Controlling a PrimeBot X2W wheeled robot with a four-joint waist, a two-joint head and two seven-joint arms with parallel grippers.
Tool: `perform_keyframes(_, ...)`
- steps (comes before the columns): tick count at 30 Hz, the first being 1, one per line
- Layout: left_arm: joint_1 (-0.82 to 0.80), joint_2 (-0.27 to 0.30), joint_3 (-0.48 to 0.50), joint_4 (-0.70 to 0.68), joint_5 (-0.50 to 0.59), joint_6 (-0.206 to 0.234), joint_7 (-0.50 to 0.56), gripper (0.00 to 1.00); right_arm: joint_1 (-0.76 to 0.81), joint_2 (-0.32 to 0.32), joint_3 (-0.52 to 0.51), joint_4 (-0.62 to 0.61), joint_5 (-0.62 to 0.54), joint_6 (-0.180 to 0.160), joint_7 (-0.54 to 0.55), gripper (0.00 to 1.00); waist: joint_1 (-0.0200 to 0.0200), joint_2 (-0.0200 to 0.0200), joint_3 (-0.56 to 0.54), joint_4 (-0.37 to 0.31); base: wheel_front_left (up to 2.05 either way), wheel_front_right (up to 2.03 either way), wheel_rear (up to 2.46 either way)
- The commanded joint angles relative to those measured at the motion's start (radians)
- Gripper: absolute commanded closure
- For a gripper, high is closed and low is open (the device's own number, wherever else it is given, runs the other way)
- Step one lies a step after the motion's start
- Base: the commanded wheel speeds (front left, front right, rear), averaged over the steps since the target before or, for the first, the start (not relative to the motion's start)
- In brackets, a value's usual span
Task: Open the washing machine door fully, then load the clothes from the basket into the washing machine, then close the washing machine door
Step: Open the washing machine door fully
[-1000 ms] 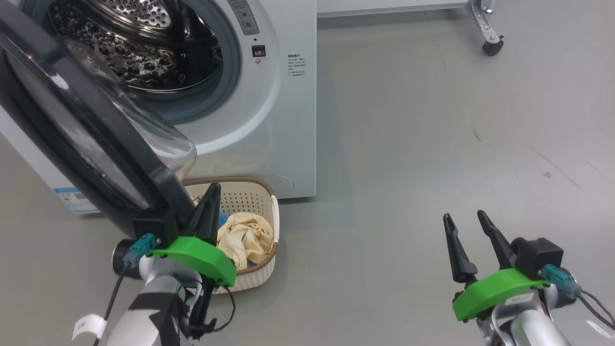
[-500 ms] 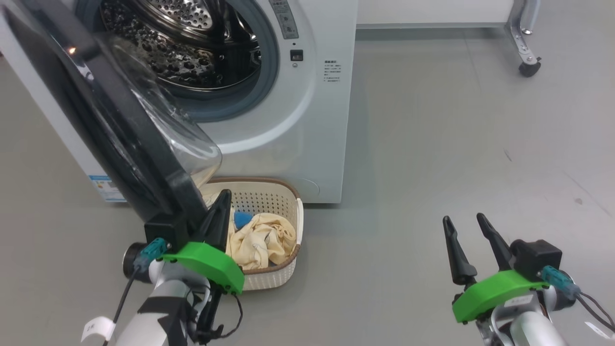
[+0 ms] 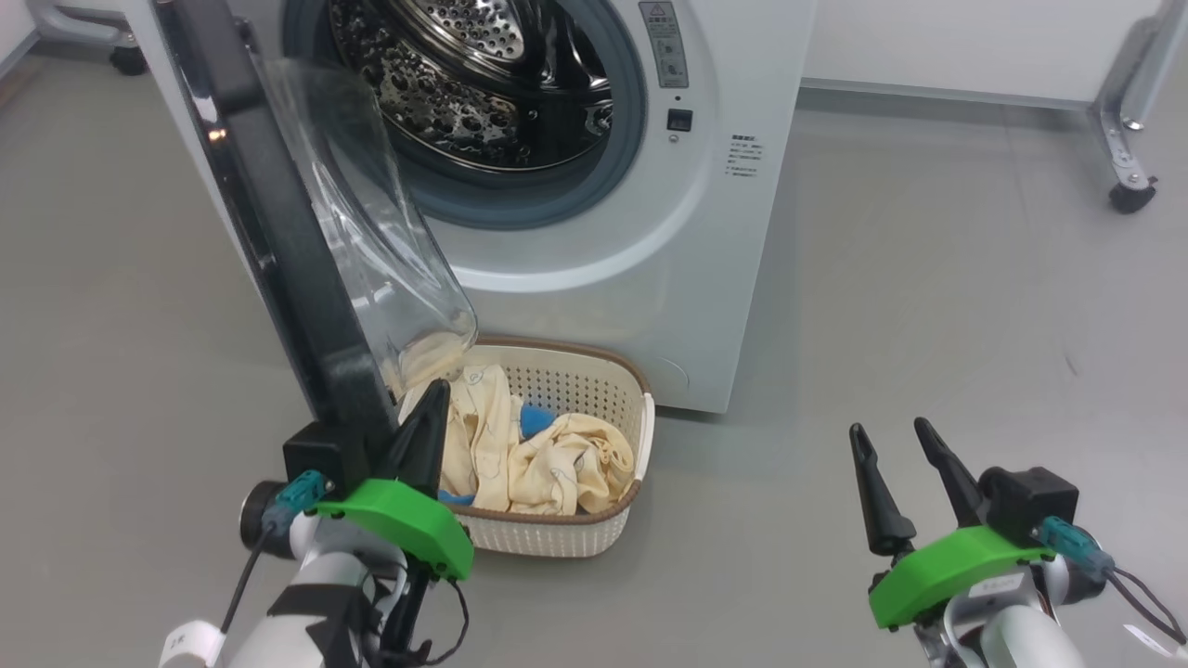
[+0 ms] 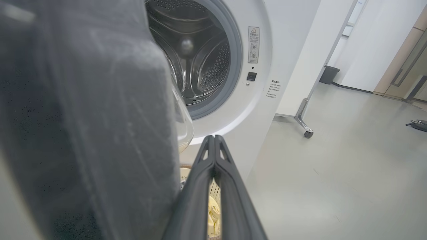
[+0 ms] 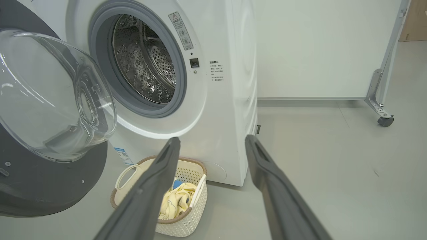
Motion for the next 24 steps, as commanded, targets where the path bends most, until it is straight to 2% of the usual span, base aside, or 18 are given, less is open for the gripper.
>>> perform_keyframes(1,-0.032,0.036,0.041,-0.014,-0.007,0.005,-0.014,1.00,-0.034,0.002,0.023,-0.026,0.007,0.001,-0.010,0.00,0.0001,0.0000,-0.005,0.028,0.00,0.00,0.00)
perform_keyframes(12,-0.020,0.059,0.073,-0.024,-0.017,0.010,-0.014,1.00,-0.028,0.002,0.030,-0.021,0.018,0.001,-0.010,0.00,0.0001,0.0000,-0.010,0.098,0.00,0.00,0.00)
perform_keyframes(24,0.001,0.086,0.113,-0.047,-0.030,0.027,-0.014,1.00,-0.023,0.002,0.030,-0.020,0.020,0.001,-0.010,0.00,0.0001,0.0000,-0.009,0.141,0.00,0.00,0.00)
